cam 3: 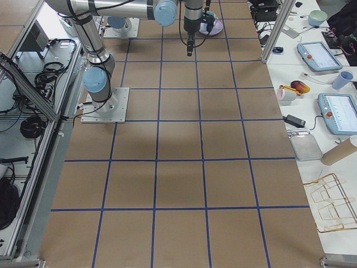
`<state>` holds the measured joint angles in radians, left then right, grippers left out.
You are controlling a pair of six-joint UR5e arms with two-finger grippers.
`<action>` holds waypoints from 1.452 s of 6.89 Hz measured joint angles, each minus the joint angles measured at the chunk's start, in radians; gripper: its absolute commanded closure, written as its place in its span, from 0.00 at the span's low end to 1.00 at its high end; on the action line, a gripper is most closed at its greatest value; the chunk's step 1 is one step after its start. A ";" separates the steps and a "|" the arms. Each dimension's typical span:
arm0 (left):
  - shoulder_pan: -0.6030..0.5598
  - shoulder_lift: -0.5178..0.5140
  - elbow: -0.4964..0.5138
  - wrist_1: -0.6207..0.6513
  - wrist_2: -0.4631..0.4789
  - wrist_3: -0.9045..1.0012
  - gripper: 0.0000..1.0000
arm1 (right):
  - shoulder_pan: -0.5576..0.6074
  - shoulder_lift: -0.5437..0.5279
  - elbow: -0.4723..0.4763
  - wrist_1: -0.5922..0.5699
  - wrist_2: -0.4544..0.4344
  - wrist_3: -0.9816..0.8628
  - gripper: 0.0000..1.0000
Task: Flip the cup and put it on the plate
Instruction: 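Open the left gripper and raise it away from the mug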
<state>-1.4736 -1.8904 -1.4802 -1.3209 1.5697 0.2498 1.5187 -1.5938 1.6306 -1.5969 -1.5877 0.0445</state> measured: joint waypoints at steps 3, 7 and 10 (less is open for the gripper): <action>-0.012 0.095 0.030 -0.141 0.006 -0.162 0.00 | 0.000 0.000 0.000 0.000 0.000 0.000 0.00; -0.014 0.181 0.009 -0.242 0.002 -0.296 0.00 | 0.000 0.000 0.000 0.000 0.000 0.000 0.00; -0.028 0.211 -0.009 -0.268 0.003 -0.347 0.00 | 0.000 0.000 0.001 0.000 0.000 0.000 0.00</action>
<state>-1.5020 -1.6796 -1.4890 -1.5890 1.5722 -0.0968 1.5186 -1.5938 1.6312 -1.5969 -1.5877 0.0445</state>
